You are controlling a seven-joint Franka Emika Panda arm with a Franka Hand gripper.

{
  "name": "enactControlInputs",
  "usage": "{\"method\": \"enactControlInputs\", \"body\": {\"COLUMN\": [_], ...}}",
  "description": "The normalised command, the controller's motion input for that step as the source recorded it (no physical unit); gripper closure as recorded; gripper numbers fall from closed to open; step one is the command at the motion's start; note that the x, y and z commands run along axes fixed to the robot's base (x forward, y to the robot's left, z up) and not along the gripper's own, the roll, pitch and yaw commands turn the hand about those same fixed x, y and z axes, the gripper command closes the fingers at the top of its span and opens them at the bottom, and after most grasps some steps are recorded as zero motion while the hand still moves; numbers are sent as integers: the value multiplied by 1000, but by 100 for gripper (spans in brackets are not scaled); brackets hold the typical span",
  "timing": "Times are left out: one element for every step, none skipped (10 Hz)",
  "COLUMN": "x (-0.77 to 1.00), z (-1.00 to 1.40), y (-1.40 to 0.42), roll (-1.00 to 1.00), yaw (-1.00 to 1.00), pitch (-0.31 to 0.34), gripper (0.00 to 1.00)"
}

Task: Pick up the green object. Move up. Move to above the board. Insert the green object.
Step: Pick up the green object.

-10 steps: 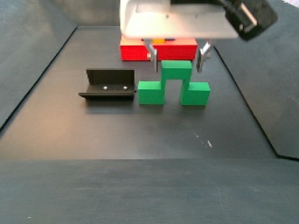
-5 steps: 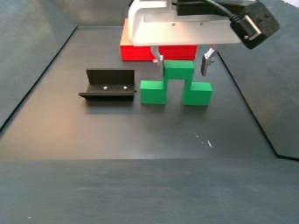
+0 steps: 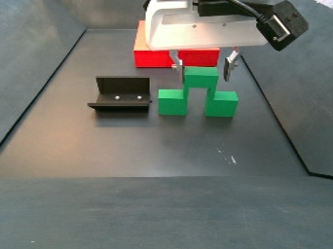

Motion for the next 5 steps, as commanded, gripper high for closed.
{"method": "enactControlInputs", "body": {"x": [0, -17, -6, 0, 0], "z": [-17, 0, 0, 0, 0], "y": [0, 0, 0, 0, 0], "roll": [0, 0, 0, 0, 0], "yaw": [0, 0, 0, 0, 0], "pitch": [0, 0, -21, 0, 0], "gripper": [0, 0, 0, 0, 100]}}
